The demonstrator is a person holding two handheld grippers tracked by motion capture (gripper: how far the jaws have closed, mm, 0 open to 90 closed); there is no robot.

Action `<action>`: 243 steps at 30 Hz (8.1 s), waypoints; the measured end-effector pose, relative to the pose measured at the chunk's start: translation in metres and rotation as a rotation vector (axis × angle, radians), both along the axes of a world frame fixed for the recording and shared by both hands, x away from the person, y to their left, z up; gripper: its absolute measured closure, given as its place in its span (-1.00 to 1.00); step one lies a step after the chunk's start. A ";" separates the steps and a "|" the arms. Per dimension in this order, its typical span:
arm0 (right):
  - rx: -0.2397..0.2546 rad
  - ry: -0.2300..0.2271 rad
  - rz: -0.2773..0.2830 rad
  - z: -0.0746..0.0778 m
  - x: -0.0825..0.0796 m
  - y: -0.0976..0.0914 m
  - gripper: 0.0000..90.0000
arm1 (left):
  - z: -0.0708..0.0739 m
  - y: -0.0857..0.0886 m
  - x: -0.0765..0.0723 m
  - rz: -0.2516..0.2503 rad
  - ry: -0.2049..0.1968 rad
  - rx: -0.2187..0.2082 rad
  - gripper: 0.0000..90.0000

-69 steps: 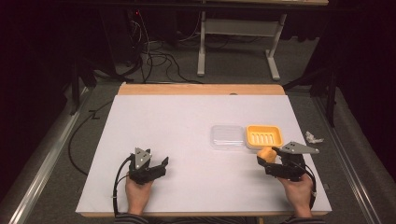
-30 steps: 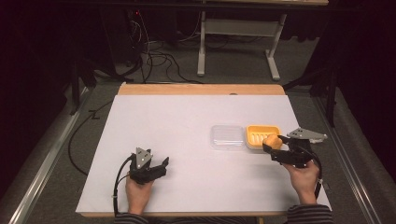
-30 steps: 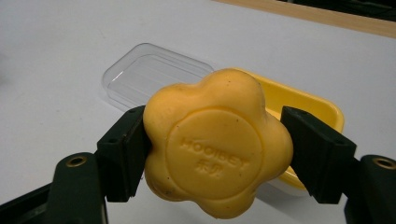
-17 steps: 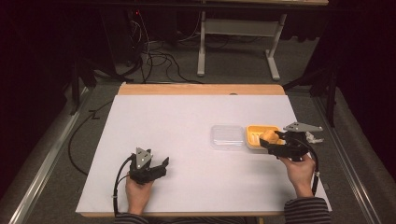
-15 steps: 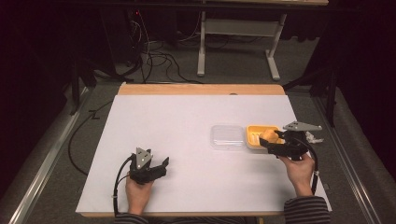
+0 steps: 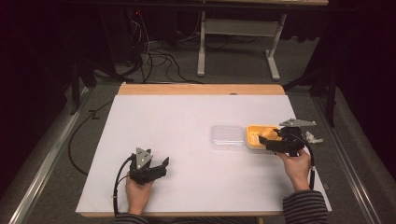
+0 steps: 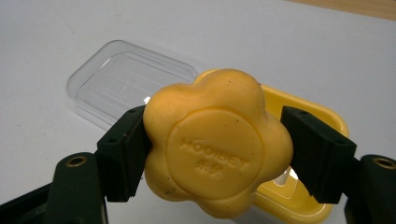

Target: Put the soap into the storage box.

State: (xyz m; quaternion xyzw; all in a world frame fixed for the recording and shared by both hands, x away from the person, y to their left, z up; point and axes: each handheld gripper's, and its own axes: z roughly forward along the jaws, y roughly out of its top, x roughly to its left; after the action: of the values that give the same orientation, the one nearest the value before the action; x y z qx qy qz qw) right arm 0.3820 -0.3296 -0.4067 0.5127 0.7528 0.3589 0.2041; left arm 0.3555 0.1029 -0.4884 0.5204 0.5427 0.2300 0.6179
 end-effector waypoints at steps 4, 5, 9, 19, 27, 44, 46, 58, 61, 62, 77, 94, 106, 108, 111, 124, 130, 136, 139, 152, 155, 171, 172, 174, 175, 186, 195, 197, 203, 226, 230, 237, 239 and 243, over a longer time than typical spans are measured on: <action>-0.013 0.014 -0.010 -0.003 0.006 0.001 -0.38 | 0.000 0.000 0.000 -0.002 -0.001 0.000 -0.49; -0.016 0.017 -0.011 -0.004 0.007 0.001 -0.38 | 0.000 0.000 0.000 -0.001 0.000 0.000 -0.49; -0.027 0.028 -0.016 -0.007 0.010 0.001 -0.38 | 0.000 0.000 0.000 -0.001 -0.001 0.000 -0.49; -0.057 0.047 -0.055 -0.015 0.022 0.002 -0.38 | 0.000 -0.001 0.000 -0.003 0.002 0.002 -0.49; -0.064 0.037 -0.090 -0.019 0.028 0.002 -0.38 | 0.000 -0.001 0.000 -0.003 0.003 0.003 -0.49; -0.089 0.075 -0.105 -0.032 0.039 0.003 -0.39 | -0.001 -0.001 0.001 -0.004 0.009 0.007 -0.49; -0.088 0.077 -0.106 -0.032 0.040 0.003 -0.39 | -0.001 -0.001 0.001 -0.006 0.009 0.008 -0.49; -0.120 0.078 -0.106 -0.037 0.042 0.009 -0.40 | -0.001 -0.002 0.000 -0.005 0.007 0.013 -0.49; -0.119 0.054 -0.119 -0.037 0.041 0.010 -0.36 | -0.001 -0.001 0.000 -0.005 0.006 0.014 -0.49; -0.119 0.054 -0.119 -0.037 0.041 0.010 -0.36 | -0.001 -0.001 0.000 -0.005 0.006 0.014 -0.49; -0.081 -0.017 -0.117 -0.025 0.028 0.009 -0.34 | -0.001 -0.002 0.000 -0.005 0.001 0.013 -0.49; -0.035 -0.046 -0.114 -0.014 0.016 0.001 -0.28 | -0.001 -0.002 0.000 -0.004 0.001 0.014 -0.49; -0.048 -0.082 -0.109 -0.008 0.001 -0.005 -0.29 | -0.001 -0.001 0.000 -0.004 0.007 0.014 -0.49; -0.042 -0.099 -0.115 -0.007 -0.003 -0.007 -0.31 | -0.001 -0.001 0.000 -0.005 0.009 0.012 -0.49; -0.023 -0.120 -0.122 -0.005 -0.007 -0.010 -0.32 | -0.001 -0.001 0.001 -0.004 0.009 0.014 -0.49; -0.012 -0.136 -0.138 -0.005 -0.015 -0.015 -0.36 | -0.001 -0.002 0.001 -0.005 0.011 0.014 -0.49; 0.003 -0.155 -0.142 -0.005 -0.024 -0.018 -0.39 | -0.001 -0.002 0.001 -0.006 0.010 0.014 -0.49; 0.039 -0.179 -0.156 -0.009 -0.035 -0.021 -0.43 | -0.001 -0.002 0.000 -0.005 0.008 0.015 -0.49; 0.049 -0.180 -0.159 -0.012 -0.038 -0.022 -0.43 | -0.001 -0.002 0.001 -0.005 0.009 0.015 -0.49; 0.060 -0.234 -0.176 -0.014 -0.053 -0.022 -0.45 | -0.001 -0.002 0.000 -0.005 0.005 0.014 -0.49; 0.066 -0.240 -0.169 -0.014 -0.056 -0.022 -0.45 | -0.001 -0.002 0.000 -0.005 0.005 0.014 -0.49; 0.091 -0.221 -0.149 -0.018 -0.068 -0.019 -0.40 | -0.001 -0.002 0.000 -0.005 0.005 0.016 -0.49; 0.090 -0.222 -0.146 -0.018 -0.069 -0.018 -0.40 | -0.001 -0.002 0.000 -0.006 0.006 0.016 -0.49; 0.087 -0.218 -0.140 -0.018 -0.070 -0.017 -0.40 | -0.001 -0.002 0.000 -0.005 0.005 0.016 -0.49; 0.091 -0.211 -0.139 -0.019 -0.071 -0.017 -0.40 | -0.001 -0.002 0.000 -0.006 0.006 0.019 -0.49; 0.104 -0.211 -0.118 -0.023 -0.078 -0.012 -0.40 | -0.001 -0.002 0.001 -0.004 0.008 0.015 -0.48; 0.111 -0.195 -0.093 -0.026 -0.081 -0.003 -0.40 | -0.001 -0.002 0.001 -0.004 0.008 0.019 -0.48; 0.107 -0.193 -0.084 -0.028 -0.081 -0.001 -0.40 | -0.001 -0.002 0.001 -0.004 0.008 0.016 -0.48; 0.108 -0.186 -0.073 -0.031 -0.082 0.005 -0.40 | -0.001 -0.002 0.000 -0.006 0.008 0.018 -0.48; 0.085 -0.146 -0.022 -0.047 -0.076 0.028 -0.37 | -0.001 -0.002 0.000 -0.001 0.006 0.013 -0.49; 0.081 -0.141 -0.018 -0.051 -0.074 0.032 -0.37 | -0.001 -0.002 0.000 -0.001 0.007 0.013 -0.49; 0.049 -0.135 -0.024 -0.056 -0.070 0.040 -0.37 | -0.001 -0.002 0.000 -0.003 0.006 0.018 -0.49; 0.037 -0.129 -0.018 -0.058 -0.069 0.042 -0.34 | -0.001 -0.002 0.000 -0.002 0.005 0.015 -0.49; 0.017 -0.114 -0.018 -0.062 -0.067 0.046 -0.32 | -0.001 -0.002 0.000 -0.004 0.007 0.013 -0.49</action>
State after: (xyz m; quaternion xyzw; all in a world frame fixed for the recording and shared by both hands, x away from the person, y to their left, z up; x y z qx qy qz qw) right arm 0.3152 -0.2837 -0.4688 0.4999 0.7323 0.3918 0.2456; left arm 0.3559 0.1008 -0.4891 0.5263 0.5424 0.2307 0.6129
